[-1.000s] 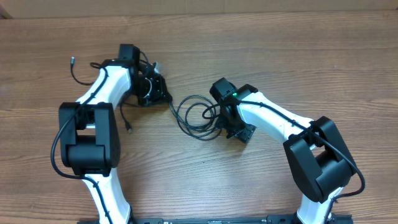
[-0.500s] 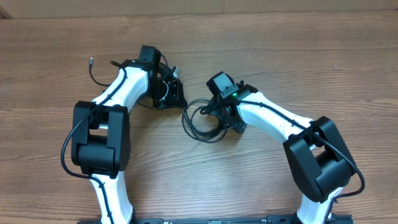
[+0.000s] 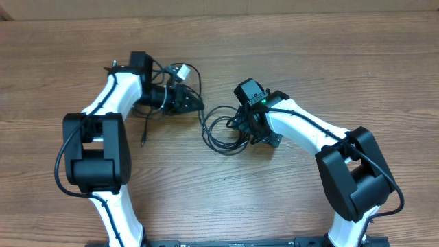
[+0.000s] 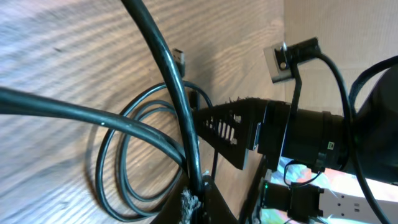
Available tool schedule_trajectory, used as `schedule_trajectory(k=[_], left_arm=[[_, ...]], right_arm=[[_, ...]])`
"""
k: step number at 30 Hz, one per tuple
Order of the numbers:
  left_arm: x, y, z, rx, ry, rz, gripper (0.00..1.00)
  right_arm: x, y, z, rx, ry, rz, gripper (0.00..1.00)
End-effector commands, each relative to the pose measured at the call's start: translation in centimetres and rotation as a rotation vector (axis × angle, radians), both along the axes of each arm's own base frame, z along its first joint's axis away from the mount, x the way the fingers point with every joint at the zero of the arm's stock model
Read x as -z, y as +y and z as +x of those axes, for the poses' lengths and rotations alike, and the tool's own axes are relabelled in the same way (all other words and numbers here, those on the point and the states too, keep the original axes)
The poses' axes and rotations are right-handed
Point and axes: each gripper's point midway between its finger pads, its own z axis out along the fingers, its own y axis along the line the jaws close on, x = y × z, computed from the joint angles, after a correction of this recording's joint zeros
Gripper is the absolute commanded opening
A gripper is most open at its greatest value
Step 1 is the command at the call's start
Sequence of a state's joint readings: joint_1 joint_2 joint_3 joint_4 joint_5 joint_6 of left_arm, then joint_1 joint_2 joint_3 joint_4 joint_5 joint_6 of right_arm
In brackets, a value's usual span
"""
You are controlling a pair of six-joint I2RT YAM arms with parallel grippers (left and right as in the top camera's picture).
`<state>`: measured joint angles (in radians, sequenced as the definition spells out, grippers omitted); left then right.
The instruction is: Untangle cables
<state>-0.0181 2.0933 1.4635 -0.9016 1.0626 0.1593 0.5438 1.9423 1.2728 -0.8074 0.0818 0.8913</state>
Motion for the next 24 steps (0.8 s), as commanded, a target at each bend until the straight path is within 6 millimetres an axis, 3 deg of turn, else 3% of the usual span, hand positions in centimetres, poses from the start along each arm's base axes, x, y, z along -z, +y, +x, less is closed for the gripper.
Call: schedule_trajectory(k=[1, 9, 13, 15, 17, 18, 20, 22, 24], left_arm=[[0.4, 1.9, 1.5, -0.035, -0.04, 0.035, 0.04], [6.1, 8.5, 2.4, -0.361, 0.242, 0.475, 0.04], [7.4, 10.8, 1.8, -0.471, 0.324, 0.622, 0.04], [7.4, 10.9, 1.8, -0.475, 0.33, 0.631, 0.04], [7.3, 10.1, 1.7, -0.46, 0.328, 0.611, 0.04], [7.2, 9.7, 1.7, -0.451, 0.327, 0.608, 0.04], [7.2, 9.1, 1.6, -0.437, 0.32, 0.61, 0.04], [7.2, 7.9, 1.5, -0.408, 0.308, 0.614, 0.04], [7.2, 6.7, 1.3, -0.38, 0.296, 0.617, 0.04]], right_arm=[[0.2, -0.4, -0.1, 0.001, 0.006, -0.009, 1.0], [0.3, -3.8, 0.6, 0.174, 0.049, 0.001, 1.0], [0.4, -4.3, 0.1, 0.161, 0.084, -0.002, 1.0], [0.4, -4.2, 0.1, 0.153, 0.082, 0.002, 1.0], [0.3, -2.5, 0.8, 0.069, 0.064, 0.086, 1.0], [-0.4, 0.7, 1.6, -0.125, 0.031, 0.237, 1.0], [-2.4, 5.4, 1.6, -0.385, -0.027, 0.466, 1.0], [-2.9, 6.3, 1.9, -0.388, -0.048, 0.506, 1.0], [-2.3, 5.9, 2.1, -0.35, -0.044, 0.454, 1.0]])
